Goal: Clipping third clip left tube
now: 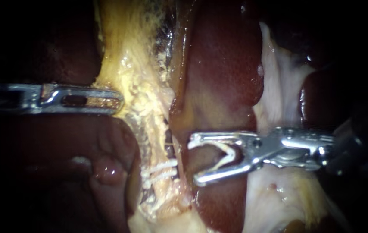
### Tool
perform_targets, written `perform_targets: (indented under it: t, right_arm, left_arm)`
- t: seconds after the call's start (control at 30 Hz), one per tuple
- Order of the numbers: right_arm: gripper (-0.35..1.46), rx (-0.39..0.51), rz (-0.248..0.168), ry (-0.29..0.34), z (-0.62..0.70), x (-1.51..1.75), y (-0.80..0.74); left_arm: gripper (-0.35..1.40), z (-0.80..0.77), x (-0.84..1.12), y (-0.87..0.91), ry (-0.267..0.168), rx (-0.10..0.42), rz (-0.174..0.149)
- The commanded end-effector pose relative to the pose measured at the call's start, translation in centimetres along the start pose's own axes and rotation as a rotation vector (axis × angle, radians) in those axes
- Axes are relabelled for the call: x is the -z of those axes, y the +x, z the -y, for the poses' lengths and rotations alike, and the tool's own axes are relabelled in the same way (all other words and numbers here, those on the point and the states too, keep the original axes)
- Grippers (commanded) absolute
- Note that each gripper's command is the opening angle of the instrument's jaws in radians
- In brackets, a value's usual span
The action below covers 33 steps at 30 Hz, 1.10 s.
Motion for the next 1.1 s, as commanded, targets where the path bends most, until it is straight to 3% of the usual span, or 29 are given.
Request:
perform_targets:
  t: [0.03,0.27,0.47,0.77,1.1]
  right_arm:
    - [0.59,-0.013,0.002,0.003,-0.05,-0.05,-0.03]
    - [0.57,-0.040,0.012,-0.007,-0.34,-0.17,-0.21]
    - [0.56,-0.041,0.031,-0.016,-0.50,-0.19,-0.24]
    - [0.57,-0.047,0.040,-0.029,-0.60,-0.38,-0.32]
    - [0.58,-0.046,0.049,-0.004,-0.68,-0.68,-0.39]
  left_arm:
    - [-0.35,0.02,0.03,0.00,-0.001,0.003,0.003]
    - [-0.35,0.11,0.19,0.00,0.000,0.008,0.008]
    - [-0.35,0.17,0.25,0.00,0.002,0.006,0.014]
    - [-0.35,0.21,0.27,0.01,0.001,0.001,0.014]
    - [-0.35,0.22,0.28,0.01,0.001,0.001,0.014]
